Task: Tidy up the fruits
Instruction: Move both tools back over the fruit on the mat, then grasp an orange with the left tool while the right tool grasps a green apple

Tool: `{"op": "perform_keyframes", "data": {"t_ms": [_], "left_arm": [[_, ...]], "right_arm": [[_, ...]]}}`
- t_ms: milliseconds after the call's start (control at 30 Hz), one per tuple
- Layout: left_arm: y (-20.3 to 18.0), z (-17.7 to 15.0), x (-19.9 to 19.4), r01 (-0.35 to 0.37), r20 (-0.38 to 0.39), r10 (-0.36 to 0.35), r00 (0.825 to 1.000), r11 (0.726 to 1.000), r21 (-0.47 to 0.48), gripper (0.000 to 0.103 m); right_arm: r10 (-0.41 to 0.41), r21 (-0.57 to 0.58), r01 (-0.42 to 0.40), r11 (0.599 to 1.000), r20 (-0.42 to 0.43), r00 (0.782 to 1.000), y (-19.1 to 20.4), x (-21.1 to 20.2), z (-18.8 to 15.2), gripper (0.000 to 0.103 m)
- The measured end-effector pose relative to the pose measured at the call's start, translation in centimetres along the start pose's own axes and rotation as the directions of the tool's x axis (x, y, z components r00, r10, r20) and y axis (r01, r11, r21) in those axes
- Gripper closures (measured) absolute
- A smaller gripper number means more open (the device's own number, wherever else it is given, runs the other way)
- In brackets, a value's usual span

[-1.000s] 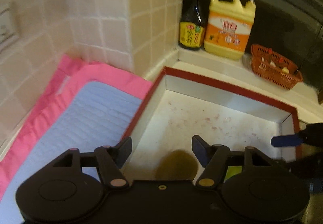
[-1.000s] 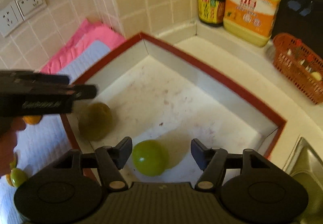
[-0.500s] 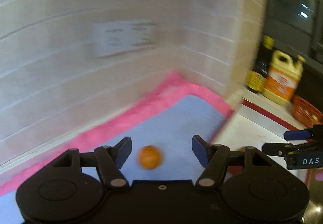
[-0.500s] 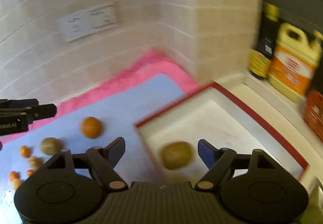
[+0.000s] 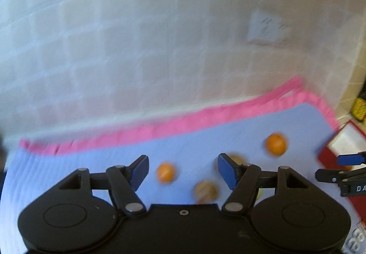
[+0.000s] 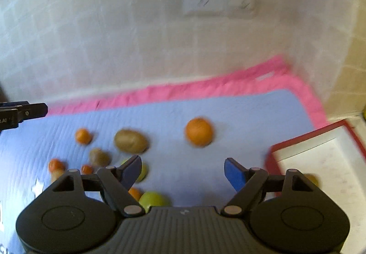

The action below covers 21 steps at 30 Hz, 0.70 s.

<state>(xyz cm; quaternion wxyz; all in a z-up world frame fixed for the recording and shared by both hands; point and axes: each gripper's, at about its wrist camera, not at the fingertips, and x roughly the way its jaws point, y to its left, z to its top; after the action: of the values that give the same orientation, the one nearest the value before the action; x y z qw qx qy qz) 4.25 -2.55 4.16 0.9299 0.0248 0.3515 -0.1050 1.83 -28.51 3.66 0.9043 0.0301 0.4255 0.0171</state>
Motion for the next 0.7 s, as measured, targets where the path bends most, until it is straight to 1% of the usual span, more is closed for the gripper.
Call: {"op": "perform_keyframes", "data": {"t_ms": [133, 200, 267, 367, 433, 533, 567, 600, 633, 700], "left_arm": [[3.3, -3.4, 1.8, -0.053, -0.1, 0.044, 0.994, 0.994, -0.094, 0.024], [4.6, -4.5, 2.7, -0.076, -0.135, 0.058, 0.989, 0.987, -0.138, 0.024], [5.9, -5.1, 3.9, -0.074, -0.171, 0.04, 0.985, 0.977, -0.199, 0.024], [7.4, -5.9, 6.2, -0.05, -0.23, -0.026, 0.973, 0.946, -0.32, 0.024], [7.9, -6.3, 7.3, -0.048, -0.255, -0.052, 0.966, 0.928, -0.369, 0.024], [7.6, -6.6, 8.4, -0.046, -0.27, -0.061, 0.961, 0.927, -0.372, 0.024], [7.4, -6.6, 8.6, -0.041, -0.274, -0.067, 0.959, 0.929, -0.368, 0.028], [7.4, -6.6, 8.9, -0.037, -0.28, -0.072, 0.957, 0.93, -0.366, 0.036], [7.1, -6.7, 9.2, -0.036, -0.292, -0.076, 0.953, 0.932, -0.36, 0.039], [6.6, -6.7, 9.8, -0.059, -0.309, -0.05, 0.95, 0.941, -0.332, 0.047]], "right_arm": [[0.027, -0.036, -0.031, 0.999, -0.102, 0.994, 1.6, 3.2, -1.4, 0.027], [0.036, -0.064, -0.046, 0.997, -0.144, 0.989, 2.2, 4.3, -2.1, 0.027], [0.042, -0.11, -0.062, 0.992, -0.176, 0.984, 2.8, 5.2, -2.9, 0.027], [0.031, -0.185, -0.072, 0.98, -0.211, 0.977, 3.6, 6.1, -3.8, 0.027], [0.012, -0.218, -0.061, 0.974, -0.218, 0.976, 3.9, 6.8, -3.8, 0.027], [0.009, -0.23, -0.065, 0.971, -0.237, 0.972, 3.9, 7.7, -3.6, 0.026], [0.009, -0.229, -0.067, 0.971, -0.245, 0.97, 3.9, 8.1, -3.5, 0.026], [0.015, -0.224, -0.073, 0.972, -0.25, 0.968, 3.8, 8.4, -3.6, 0.024], [0.028, -0.22, -0.086, 0.972, -0.255, 0.966, 3.7, 8.7, -3.4, 0.022], [0.059, -0.212, -0.117, 0.97, -0.26, 0.964, 3.6, 8.9, -3.3, 0.022]]}}
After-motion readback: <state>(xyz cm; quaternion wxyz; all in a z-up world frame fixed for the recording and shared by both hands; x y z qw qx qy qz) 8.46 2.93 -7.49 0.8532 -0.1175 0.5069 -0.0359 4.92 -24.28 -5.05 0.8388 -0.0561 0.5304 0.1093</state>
